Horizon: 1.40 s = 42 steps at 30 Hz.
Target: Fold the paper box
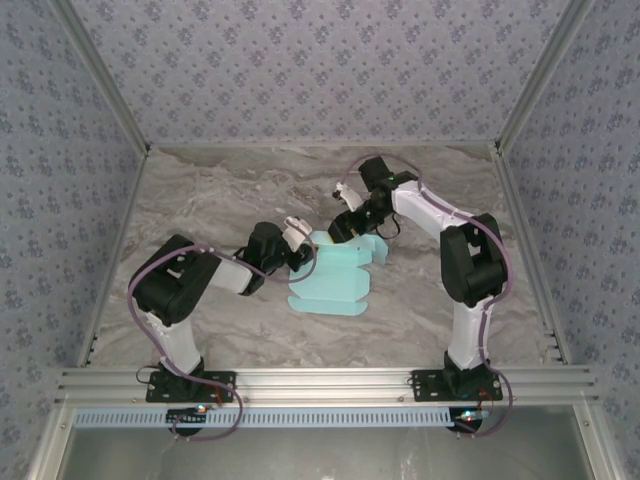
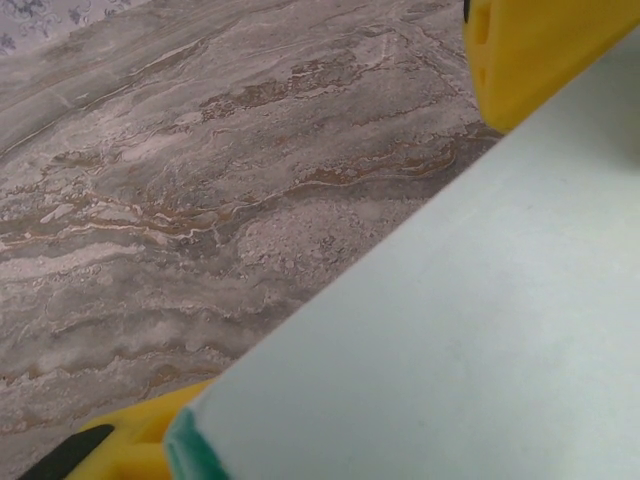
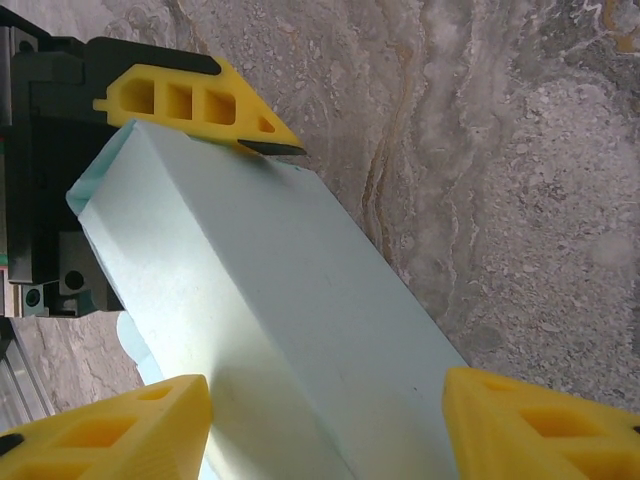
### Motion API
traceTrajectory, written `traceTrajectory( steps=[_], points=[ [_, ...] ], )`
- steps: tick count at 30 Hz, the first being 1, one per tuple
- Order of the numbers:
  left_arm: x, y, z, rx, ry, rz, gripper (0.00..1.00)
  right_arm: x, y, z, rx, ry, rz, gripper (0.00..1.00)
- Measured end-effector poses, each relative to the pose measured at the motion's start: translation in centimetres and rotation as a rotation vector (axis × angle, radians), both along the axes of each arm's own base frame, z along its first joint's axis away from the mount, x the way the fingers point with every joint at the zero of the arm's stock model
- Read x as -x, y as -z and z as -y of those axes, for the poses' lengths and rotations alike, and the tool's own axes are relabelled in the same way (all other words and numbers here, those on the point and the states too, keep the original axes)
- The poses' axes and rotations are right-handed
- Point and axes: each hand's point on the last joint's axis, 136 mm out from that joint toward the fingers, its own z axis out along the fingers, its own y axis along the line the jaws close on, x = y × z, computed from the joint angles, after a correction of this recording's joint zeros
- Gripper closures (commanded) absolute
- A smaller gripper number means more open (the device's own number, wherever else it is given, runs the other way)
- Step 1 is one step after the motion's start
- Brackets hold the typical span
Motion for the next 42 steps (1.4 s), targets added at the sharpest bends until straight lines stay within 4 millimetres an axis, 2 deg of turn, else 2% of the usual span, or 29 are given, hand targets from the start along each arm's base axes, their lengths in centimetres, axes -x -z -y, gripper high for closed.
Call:
traceTrajectory(
  steps=[4,9,11,12,15,22,24,25,30,34,42],
  points=[
    [0.6,0.6,-0.5,0.02,-0.018,-0.022,0.4,0.0,0.0,-0.1,0.0,0.011,-0.006,0.45],
    [2.4,2.2,-2.0,0.02,-0.047,-0.077,0.38,0.0,-0.1,-0.4,-0.004,0.029,-0.016,0.46],
    [3.0,2.3,-2.6,0.02,-0.065,-0.086,0.39,0.0,-0.1,-0.6,-0.006,0.033,-0.018,0.46],
    [3.0,2.1,-3.0,0.023,-0.083,-0.083,0.4,0.0,-0.1,-0.6,-0.007,0.035,-0.019,0.46],
    [2.4,1.4,-3.6,0.036,-0.133,-0.059,0.57,0.0,-0.1,-0.8,-0.009,0.044,-0.024,0.46],
    [0.7,0.4,-4.3,0.074,-0.194,-0.001,0.58,0.1,0.2,-1.2,-0.038,0.064,-0.048,0.46],
    [0.4,0.4,-4.1,0.077,-0.193,0.001,0.62,0.1,0.2,-1.3,-0.049,0.074,-0.055,0.46],
    [0.3,0.5,-3.9,0.078,-0.187,0.001,0.68,0.1,0.2,-1.4,-0.056,0.078,-0.056,0.46],
    [-1.1,0.3,-2.7,0.092,-0.173,0.006,0.73,0.3,0.4,-1.7,-0.087,0.113,-0.083,0.46],
    [-1.8,0.2,-2.5,0.105,-0.191,0.0,0.84,0.5,0.4,-1.9,-0.108,0.146,-0.115,0.46],
    [-2.3,0.3,-2.4,0.104,-0.206,-0.007,0.87,1.3,0.5,-2.4,-0.161,0.247,-0.216,0.45]
  ],
)
